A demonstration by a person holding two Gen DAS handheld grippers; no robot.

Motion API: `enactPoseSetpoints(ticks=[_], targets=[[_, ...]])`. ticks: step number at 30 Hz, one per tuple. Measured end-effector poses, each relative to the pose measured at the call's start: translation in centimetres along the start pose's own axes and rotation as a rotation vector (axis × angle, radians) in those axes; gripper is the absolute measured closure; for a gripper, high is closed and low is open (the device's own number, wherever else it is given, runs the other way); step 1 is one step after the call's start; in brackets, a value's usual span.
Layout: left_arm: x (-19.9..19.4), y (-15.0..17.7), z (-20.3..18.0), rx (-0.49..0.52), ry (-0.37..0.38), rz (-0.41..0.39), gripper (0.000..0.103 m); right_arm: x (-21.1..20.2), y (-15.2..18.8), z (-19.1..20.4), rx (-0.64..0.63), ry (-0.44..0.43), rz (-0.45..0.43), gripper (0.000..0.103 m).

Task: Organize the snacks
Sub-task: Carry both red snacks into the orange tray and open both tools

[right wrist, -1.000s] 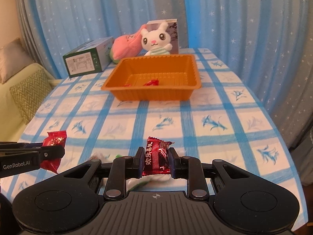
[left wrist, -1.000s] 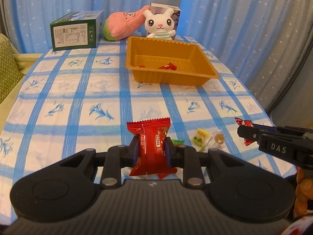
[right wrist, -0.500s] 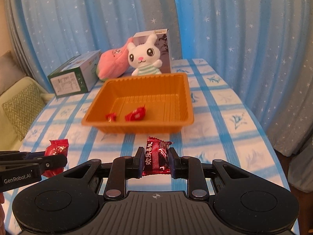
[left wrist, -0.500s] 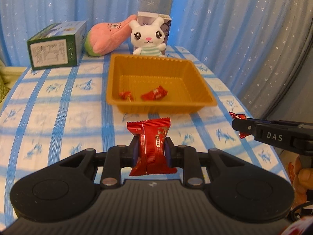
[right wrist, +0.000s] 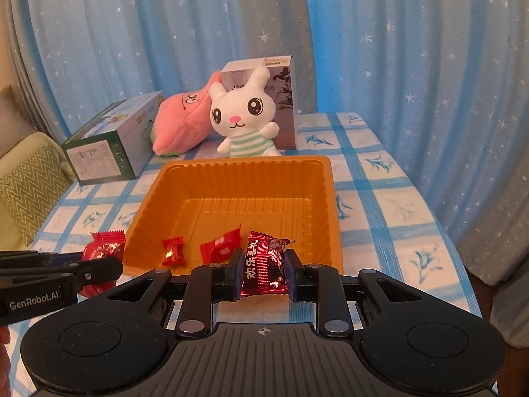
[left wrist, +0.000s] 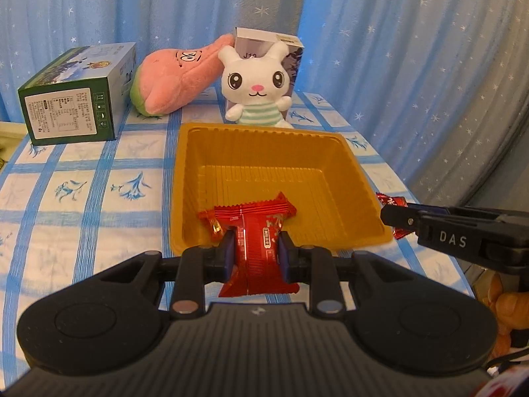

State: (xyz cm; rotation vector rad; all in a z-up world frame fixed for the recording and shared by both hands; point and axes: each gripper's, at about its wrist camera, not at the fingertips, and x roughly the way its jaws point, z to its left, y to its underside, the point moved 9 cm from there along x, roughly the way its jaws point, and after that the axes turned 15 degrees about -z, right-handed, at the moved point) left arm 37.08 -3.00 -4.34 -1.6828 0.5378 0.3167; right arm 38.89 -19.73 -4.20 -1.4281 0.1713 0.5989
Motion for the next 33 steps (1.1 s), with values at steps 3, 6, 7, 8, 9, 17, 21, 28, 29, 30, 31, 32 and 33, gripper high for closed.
enactPoseSetpoints(ticks=[3, 6, 7, 8, 9, 17, 21, 28, 29, 30, 31, 32, 33], targets=[[1.5, -0.7, 0.6, 0.002, -0.003, 0.000, 0.079, 1.5, -0.2, -0.3, 0.020, 0.000, 0.012, 0.077], [3.1, -1.3, 1.2, 0.004, -0.009, 0.006, 0.079, 2.9, -0.2, -0.6, 0.038, 0.006, 0.027, 0.077], [3.6, -1.4, 1.4, 0.004, -0.011, 0.010, 0.079, 3.4, -0.2, -0.7, 0.042, 0.009, 0.030, 0.077], [4.1, -1.5, 1.6, 0.003, -0.010, 0.013, 0.079, 3.8, -0.3, -0.9, 0.046, 0.013, 0.032, 0.077], [4.6, -1.5, 1.7, 0.002, -0.008, 0.017, 0.079, 4.1, -0.3, -1.0, 0.053, 0.015, 0.035, 0.077], [7.8, -1.1, 2.0, -0.020, 0.008, 0.042, 0.078, 5.9, -0.5, -1.5, 0.079, 0.027, 0.041, 0.077], [8.3, -0.9, 2.3, -0.032, 0.008, 0.041, 0.068, 6.2, -0.2, -1.6, 0.089, 0.026, 0.048, 0.077], [7.3, 0.1, 3.2, -0.047, 0.001, 0.046, 0.068, 6.4, 0.4, -2.2, 0.109, 0.029, 0.059, 0.077], [7.1, 0.1, 3.3, -0.047, -0.002, 0.045, 0.068, 6.4, 0.3, -2.2, 0.112, 0.029, 0.057, 0.077], [6.9, 0.2, 3.4, -0.044, -0.005, 0.043, 0.068, 6.3, 0.3, -2.2, 0.115, 0.030, 0.055, 0.077], [6.7, 0.2, 3.4, -0.041, -0.005, 0.040, 0.068, 6.3, 0.1, -2.3, 0.119, 0.030, 0.054, 0.077], [6.6, 0.2, 3.4, -0.040, -0.005, 0.039, 0.068, 6.3, 0.0, -2.3, 0.122, 0.029, 0.051, 0.077], [6.5, 0.2, 3.4, -0.038, -0.006, 0.038, 0.068, 6.3, -0.1, -2.2, 0.126, 0.028, 0.049, 0.077]])
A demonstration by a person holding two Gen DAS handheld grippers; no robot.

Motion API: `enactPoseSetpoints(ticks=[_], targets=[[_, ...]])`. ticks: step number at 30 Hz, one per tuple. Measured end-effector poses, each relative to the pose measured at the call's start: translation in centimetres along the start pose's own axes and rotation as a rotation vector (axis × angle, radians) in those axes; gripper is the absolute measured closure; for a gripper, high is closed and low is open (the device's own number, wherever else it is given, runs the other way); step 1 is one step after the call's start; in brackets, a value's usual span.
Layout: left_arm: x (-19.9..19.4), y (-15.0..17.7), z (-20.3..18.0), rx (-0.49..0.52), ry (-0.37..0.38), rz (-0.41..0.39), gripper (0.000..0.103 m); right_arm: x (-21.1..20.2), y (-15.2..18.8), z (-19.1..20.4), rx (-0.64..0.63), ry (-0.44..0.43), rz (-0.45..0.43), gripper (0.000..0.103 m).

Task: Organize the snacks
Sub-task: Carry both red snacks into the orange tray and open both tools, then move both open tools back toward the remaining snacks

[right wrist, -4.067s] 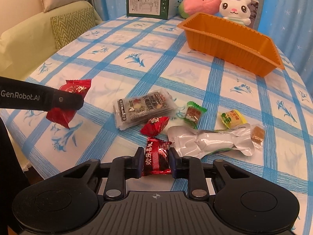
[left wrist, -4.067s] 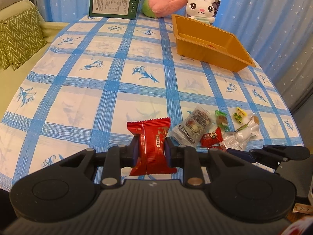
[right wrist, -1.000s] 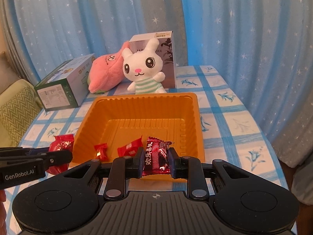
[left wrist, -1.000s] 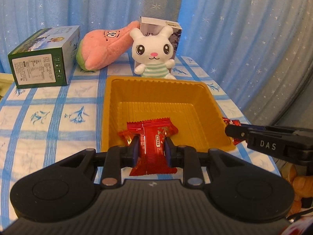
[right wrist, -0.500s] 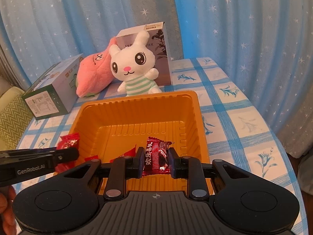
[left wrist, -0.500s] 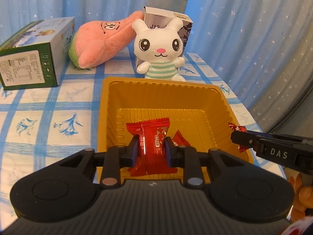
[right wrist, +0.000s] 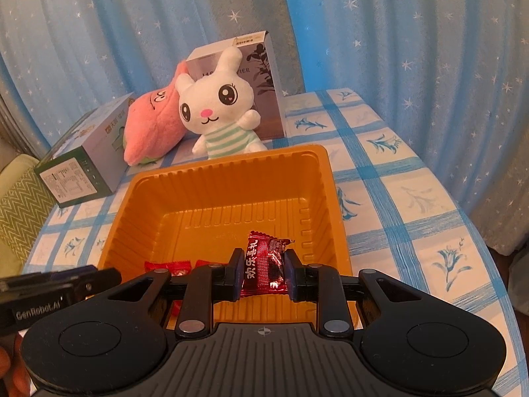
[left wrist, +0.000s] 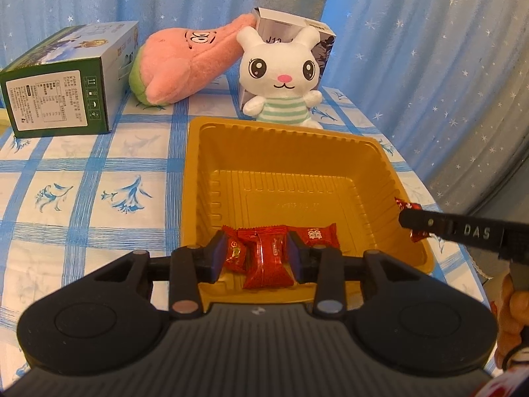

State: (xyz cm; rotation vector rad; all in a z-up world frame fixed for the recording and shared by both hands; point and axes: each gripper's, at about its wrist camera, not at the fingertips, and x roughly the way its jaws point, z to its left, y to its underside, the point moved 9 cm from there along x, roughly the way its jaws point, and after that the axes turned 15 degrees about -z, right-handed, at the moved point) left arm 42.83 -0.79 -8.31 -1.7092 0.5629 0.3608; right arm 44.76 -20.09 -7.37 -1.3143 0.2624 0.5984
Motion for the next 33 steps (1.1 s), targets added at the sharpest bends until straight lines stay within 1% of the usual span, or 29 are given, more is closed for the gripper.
enactPoseSetpoints(ticks=[4, 6, 7, 8, 9, 10, 11, 14, 19, 23, 26, 30, 33], targets=[[-0.4, 0.0, -0.1, 0.009, -0.006, -0.004, 0.064, -0.1, -0.4, 0.2, 0.021, -0.015, -0.013, 0.077], [-0.6, 0.0, -0.1, 0.015, -0.005, -0.005, 0.060, -0.3, -0.7, 0.3, 0.028, -0.029, -0.041, 0.077], [-0.8, 0.1, -0.2, 0.018, -0.007, -0.007, 0.054, -0.3, -0.8, 0.4, 0.039, -0.037, -0.048, 0.075], [-1.0, 0.1, -0.2, 0.023, -0.009, -0.009, 0.047, -0.4, -0.9, 0.4, 0.053, -0.043, -0.050, 0.062], [-1.3, 0.1, -0.2, 0.028, -0.012, -0.012, 0.044, -0.6, -1.1, 0.3, 0.068, -0.047, -0.058, 0.051], [-1.5, 0.1, -0.3, 0.031, -0.015, -0.016, 0.041, -0.9, -1.3, 0.2, 0.078, -0.047, -0.072, 0.036], [-1.8, 0.2, -0.3, 0.032, -0.015, -0.019, 0.041, -1.2, -1.4, 0.0, 0.082, -0.045, -0.084, 0.035], [-3.0, 0.5, -0.2, 0.029, -0.018, -0.026, 0.040, -2.1, -1.5, -0.1, 0.076, -0.039, -0.084, 0.035], [-5.7, 1.6, -0.3, 0.013, -0.026, -0.036, 0.037, -5.0, -0.7, -0.6, 0.069, -0.016, -0.083, 0.035], [-8.5, 2.8, -0.6, 0.009, -0.039, -0.035, 0.035, -7.9, 0.8, -0.9, 0.082, 0.004, -0.066, 0.035], [-10.7, 3.5, -0.9, -0.012, -0.028, -0.047, 0.031, -10.4, 2.0, -0.8, 0.077, 0.024, -0.055, 0.035], [-13.9, 4.5, -1.7, 0.003, -0.024, -0.061, 0.028, -14.0, 3.8, -0.7, 0.137, 0.044, -0.049, 0.035], [-16.3, 5.3, -2.4, 0.006, -0.017, -0.072, 0.027, -16.7, 5.2, -0.4, 0.152, 0.056, -0.046, 0.035]])
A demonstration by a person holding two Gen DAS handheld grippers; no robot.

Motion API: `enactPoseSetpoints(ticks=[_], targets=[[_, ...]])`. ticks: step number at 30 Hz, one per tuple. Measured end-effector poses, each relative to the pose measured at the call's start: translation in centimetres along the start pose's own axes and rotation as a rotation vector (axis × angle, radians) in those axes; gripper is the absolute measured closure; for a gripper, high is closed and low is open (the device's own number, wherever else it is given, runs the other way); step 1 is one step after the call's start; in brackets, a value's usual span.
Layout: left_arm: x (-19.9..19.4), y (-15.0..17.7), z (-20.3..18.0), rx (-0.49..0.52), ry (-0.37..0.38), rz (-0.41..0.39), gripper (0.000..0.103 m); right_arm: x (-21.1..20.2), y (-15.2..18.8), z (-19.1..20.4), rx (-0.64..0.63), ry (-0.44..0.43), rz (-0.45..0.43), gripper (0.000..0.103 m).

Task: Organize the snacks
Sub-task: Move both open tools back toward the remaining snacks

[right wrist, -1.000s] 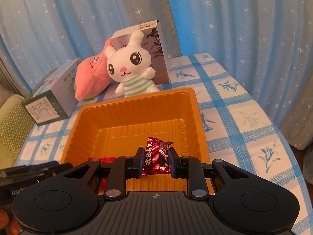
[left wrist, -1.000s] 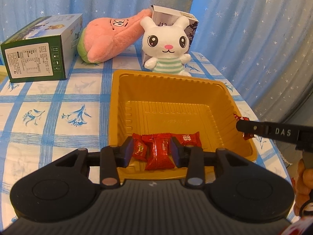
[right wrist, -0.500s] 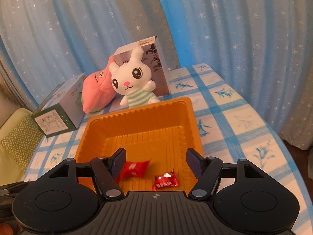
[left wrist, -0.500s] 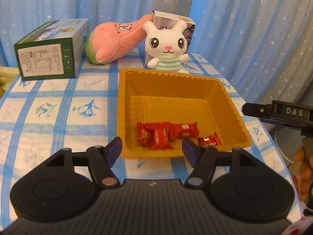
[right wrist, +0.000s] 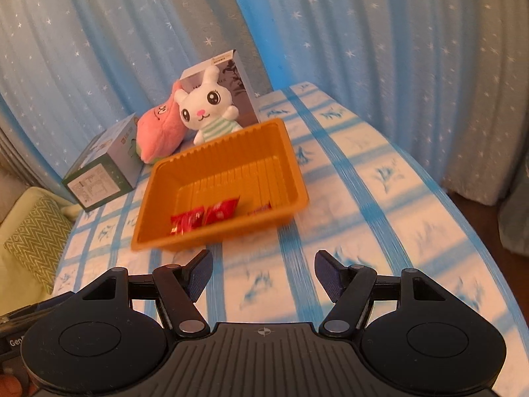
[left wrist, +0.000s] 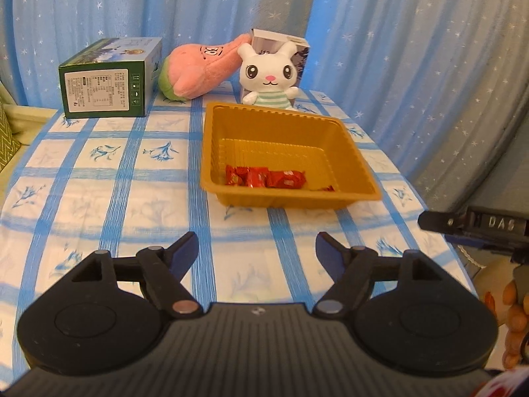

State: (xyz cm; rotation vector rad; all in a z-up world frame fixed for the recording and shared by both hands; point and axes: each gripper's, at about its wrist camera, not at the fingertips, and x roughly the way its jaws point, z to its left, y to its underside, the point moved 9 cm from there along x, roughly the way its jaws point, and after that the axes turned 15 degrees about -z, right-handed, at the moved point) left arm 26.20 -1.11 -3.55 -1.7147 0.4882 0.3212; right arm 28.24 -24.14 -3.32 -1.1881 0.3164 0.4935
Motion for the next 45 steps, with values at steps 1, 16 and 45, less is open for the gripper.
enactPoseSetpoints(ticks=[1, 16, 45], targets=[[-0.8, 0.2, -0.2, -0.003, 0.005, -0.004, 0.026, -0.9, 0.4, 0.0, -0.003, 0.005, 0.002, 0.035], [-9.3, 4.7, -2.2, -0.004, 0.024, 0.009, 0.023, -9.5, 7.8, 1.5, -0.059, 0.018, 0.058, 0.035], [-10.5, 10.2, 0.8, 0.037, -0.048, 0.076, 0.023, -10.7, 11.9, 1.0, -0.032, 0.006, 0.091, 0.035]])
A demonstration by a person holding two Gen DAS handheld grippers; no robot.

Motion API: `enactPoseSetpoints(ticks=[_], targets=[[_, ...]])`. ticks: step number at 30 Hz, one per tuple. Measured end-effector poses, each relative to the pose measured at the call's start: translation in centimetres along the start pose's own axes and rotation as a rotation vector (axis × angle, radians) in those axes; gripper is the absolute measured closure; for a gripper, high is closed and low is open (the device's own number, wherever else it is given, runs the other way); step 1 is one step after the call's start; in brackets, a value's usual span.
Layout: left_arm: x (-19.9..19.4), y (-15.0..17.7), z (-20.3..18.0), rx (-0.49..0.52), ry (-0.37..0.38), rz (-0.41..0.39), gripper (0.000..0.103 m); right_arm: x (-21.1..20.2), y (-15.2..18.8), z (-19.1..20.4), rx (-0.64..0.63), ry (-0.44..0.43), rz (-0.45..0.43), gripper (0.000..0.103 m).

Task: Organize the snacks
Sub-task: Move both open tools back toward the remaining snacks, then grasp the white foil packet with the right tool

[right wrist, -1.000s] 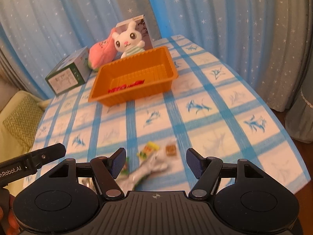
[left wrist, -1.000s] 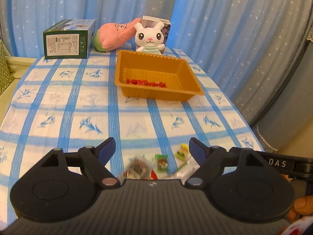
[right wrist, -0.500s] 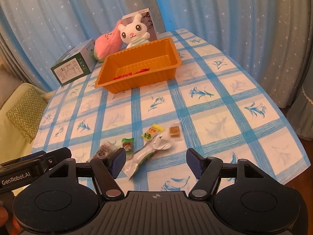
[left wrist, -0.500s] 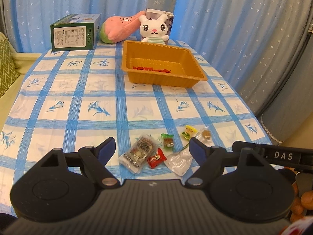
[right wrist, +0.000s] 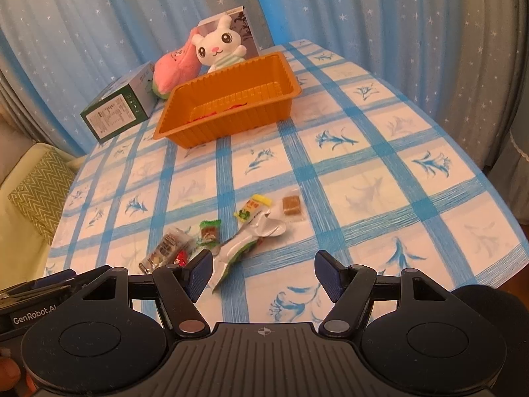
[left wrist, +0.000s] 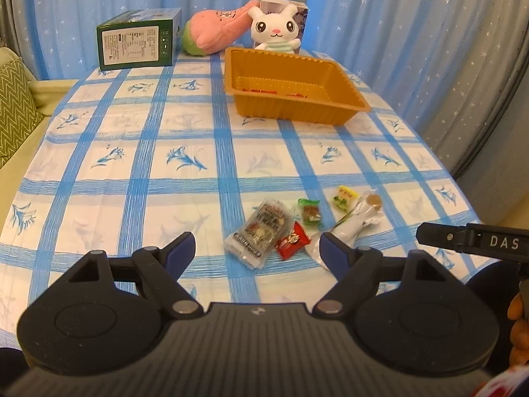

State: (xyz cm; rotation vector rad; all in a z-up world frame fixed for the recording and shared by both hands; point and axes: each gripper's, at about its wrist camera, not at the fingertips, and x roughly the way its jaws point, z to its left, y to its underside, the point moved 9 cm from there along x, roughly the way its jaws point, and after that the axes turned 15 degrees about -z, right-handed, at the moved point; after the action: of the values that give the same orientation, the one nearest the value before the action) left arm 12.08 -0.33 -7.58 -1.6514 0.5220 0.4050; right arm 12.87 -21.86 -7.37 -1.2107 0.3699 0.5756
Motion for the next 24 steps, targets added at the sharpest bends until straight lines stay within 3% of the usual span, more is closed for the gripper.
enactPoseSetpoints(ticks=[12, 19, 24], targets=[[3.2, 1.6, 1.9, 0.002, -0.010, 0.053, 0.024, 3.6, 2.2, 1.0, 0.017, -0.040, 0.057, 0.035], [5.8, 2.4, 2.0, 0.054, 0.025, 0.087, 0.035, 6.0, 2.9, 1.4, 0.020, -0.038, 0.087, 0.036], [7.3, 2.7, 1.9, 0.067, 0.073, 0.107, 0.043, 7.5, 3.0, 1.4, 0.040, -0.039, 0.098, 0.044]])
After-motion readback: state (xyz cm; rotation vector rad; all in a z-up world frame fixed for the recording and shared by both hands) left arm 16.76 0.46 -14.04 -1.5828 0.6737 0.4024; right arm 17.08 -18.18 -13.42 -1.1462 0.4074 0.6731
